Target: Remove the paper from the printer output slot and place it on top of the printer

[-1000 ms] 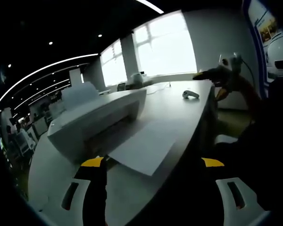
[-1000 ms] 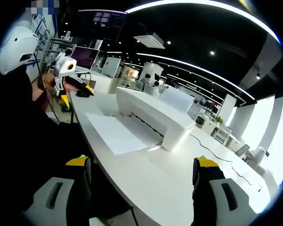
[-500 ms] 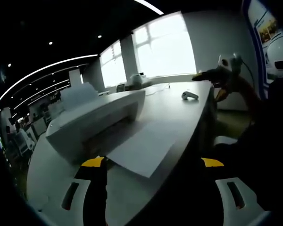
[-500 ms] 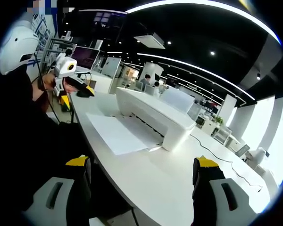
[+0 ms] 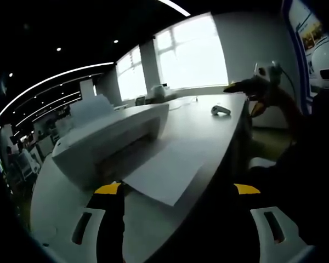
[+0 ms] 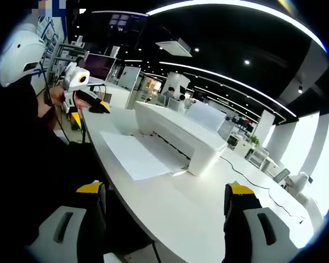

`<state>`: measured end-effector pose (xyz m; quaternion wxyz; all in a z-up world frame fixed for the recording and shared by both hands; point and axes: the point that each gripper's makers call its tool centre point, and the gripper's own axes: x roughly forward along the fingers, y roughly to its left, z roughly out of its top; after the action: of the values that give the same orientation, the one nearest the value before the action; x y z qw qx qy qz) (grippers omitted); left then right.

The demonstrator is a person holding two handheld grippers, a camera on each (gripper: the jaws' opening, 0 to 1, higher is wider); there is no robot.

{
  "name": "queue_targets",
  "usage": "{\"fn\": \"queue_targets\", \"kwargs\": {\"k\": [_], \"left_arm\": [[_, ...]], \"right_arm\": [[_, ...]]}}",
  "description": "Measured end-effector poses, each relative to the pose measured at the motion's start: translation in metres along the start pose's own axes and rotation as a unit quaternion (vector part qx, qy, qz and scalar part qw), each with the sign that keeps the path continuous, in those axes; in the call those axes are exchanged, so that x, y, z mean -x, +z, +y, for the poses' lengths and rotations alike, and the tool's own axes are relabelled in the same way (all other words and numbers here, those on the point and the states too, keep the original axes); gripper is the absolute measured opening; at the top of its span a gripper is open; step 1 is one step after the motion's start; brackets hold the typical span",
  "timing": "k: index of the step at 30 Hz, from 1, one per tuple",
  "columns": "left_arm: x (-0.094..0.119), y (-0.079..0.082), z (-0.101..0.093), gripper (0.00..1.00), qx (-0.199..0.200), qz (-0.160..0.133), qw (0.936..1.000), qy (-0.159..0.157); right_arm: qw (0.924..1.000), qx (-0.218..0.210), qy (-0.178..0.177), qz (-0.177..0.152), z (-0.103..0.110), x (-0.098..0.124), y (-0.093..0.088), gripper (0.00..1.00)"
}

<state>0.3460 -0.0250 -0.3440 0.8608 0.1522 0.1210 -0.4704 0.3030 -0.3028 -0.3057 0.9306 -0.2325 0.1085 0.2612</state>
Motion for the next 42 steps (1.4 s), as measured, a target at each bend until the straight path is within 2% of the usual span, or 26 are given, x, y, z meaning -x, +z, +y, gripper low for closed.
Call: {"fn": "queue_targets", "kwargs": {"k": [42], "left_arm": [[-0.0062, -0.0059, 0.0021, 0.82, 0.008, 0.004, 1.0000, -0.001]], "right_arm": [[1.0000, 0.004, -0.001, -0.001, 0.0010, 0.0004, 0.0028, 0.84]]}}
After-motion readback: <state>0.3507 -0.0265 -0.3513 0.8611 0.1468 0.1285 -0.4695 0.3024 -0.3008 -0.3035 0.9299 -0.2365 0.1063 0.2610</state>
